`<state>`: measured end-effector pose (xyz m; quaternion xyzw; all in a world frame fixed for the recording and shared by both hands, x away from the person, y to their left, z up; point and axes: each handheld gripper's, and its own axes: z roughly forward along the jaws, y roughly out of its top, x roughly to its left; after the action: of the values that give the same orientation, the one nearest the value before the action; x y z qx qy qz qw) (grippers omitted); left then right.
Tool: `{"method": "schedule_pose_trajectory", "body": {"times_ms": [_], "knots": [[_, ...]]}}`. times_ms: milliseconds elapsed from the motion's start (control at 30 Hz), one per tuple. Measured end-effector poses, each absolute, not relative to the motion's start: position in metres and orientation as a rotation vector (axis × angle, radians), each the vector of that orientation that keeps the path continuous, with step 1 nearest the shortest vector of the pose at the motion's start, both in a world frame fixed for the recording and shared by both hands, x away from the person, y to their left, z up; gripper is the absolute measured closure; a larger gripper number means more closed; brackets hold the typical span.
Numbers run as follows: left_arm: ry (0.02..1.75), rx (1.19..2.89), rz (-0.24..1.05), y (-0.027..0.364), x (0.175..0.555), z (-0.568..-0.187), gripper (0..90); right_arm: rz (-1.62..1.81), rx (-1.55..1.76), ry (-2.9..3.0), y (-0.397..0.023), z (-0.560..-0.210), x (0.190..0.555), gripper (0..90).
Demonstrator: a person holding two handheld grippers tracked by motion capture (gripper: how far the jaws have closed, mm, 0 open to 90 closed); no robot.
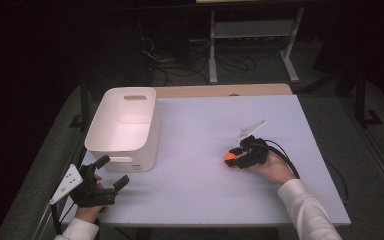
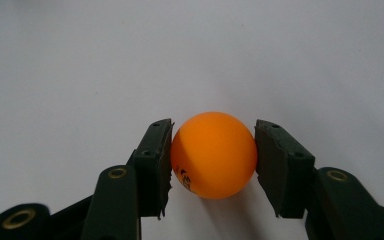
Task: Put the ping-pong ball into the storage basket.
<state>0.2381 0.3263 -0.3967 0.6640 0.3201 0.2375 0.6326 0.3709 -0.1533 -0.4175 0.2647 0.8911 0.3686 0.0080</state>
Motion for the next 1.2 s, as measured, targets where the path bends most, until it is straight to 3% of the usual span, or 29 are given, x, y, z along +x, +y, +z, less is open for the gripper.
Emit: {"method": "schedule_pose_trajectory", "body": {"times_ms": [1200], "knots": [[0.733,1.517,0.541,0.326,0.238,-0.397,0.0,1.179,0.700,2.783,-0.138,-0.350,0.376,49.4]]}}
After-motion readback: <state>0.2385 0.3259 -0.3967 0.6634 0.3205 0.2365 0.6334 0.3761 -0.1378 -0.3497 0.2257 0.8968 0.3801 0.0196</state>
